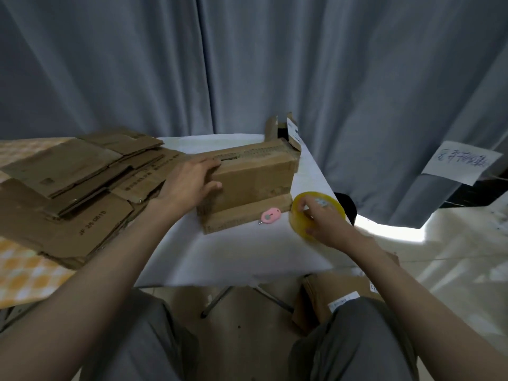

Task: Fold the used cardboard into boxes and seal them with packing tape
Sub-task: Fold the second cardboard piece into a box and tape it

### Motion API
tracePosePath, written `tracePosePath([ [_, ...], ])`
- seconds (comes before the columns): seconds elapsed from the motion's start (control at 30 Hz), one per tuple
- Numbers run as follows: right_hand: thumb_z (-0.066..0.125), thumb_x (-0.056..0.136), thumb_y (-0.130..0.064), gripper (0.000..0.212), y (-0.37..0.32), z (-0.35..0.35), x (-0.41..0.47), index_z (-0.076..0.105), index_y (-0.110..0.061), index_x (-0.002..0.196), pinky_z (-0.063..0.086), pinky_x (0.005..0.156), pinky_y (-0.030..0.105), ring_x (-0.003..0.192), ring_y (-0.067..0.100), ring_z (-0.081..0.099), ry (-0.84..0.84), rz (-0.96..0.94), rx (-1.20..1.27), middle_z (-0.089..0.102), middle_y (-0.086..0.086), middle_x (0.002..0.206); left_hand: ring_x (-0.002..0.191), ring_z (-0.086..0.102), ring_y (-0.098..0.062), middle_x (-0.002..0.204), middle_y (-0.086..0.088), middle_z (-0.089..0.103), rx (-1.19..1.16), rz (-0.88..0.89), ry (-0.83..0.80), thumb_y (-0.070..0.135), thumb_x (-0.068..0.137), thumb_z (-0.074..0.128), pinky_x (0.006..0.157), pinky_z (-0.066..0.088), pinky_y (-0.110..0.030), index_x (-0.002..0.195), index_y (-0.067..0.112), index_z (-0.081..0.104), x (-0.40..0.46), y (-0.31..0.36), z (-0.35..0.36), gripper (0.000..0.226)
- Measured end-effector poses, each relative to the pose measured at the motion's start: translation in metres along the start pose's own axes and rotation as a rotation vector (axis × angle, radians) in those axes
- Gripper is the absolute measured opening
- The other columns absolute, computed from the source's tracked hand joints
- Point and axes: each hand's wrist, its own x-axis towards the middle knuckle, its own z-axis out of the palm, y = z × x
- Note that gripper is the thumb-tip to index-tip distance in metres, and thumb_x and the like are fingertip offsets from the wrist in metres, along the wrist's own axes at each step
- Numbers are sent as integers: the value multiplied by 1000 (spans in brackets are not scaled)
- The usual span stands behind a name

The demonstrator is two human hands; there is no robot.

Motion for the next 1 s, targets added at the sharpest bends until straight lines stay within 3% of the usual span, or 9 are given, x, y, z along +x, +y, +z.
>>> tracePosePath([
  [0.1, 75, 80, -10, 38, -4, -8, 9, 48, -22, 104, 50, 82, 39, 105, 27, 58, -17, 32, -53, 60, 7, 112, 119, 57, -29, 135, -5, 62, 32, 3, 52, 26, 92, 69, 99, 47, -45, 138, 23, 58, -1, -6, 3, 48],
  [0.2, 72, 86, -23, 30, -22, -24, 24, 60, -18, 113, 45, 78, 31, 98, 19, 57, 258, 61, 11, 59, -1, 109, 114, 59, -31, 128, -7, 66, 46, 0, 52, 21, 91, 69, 95, 49, -46, 134, 23, 61, -2, -14, 0, 44],
  [0.3, 69, 92, -23, 28, -49, -35, 45, 65, -15, 118, 52, 80, 31, 91, 14, 62, 469, 38, 222, 64, -2, 107, 110, 60, -32, 122, -8, 67, 87, -16, 46, 18, 87, 72, 90, 49, -43, 129, 24, 64, -7, -27, -6, 43],
  [0.5, 68, 89, -12, 9, -79, -31, 86, 73, -14, 95, 54, 80, 26, 77, 3, 61, 719, 59, 460, 66, -6, 88, 101, 61, -25, 115, 0, 66, 122, 28, 20, 40, 89, 70, 80, 51, -38, 119, 24, 66, 2, -24, -20, 35],
  [0.7, 75, 85, -17, 7, -78, -14, 98, 72, -12, 90, 45, 68, 6, 72, 4, 62, 757, 110, 582, 69, 0, 85, 109, 60, -15, 123, 3, 66, -75, 169, -32, 35, 99, 56, 94, 52, -39, 123, 24, 68, 62, 39, 4, 28],
  [0.83, 78, 83, -18, 12, -76, -12, 101, 70, -9, 87, 45, 64, 7, 70, 9, 64, 784, 159, 707, 69, 0, 80, 116, 57, -20, 129, 0, 64, -92, 202, -86, 30, 101, 53, 99, 48, -42, 127, 22, 66, 104, 58, 21, 30],
  [1.0, 80, 79, -11, 13, -75, -12, 108, 68, -14, 82, 44, 60, 6, 62, -6, 59, 779, 232, 917, 66, -7, 73, 115, 58, -22, 132, -3, 63, -146, 147, -75, 31, 101, 56, 99, 47, -36, 128, 19, 65, 136, 58, 37, 32],
])
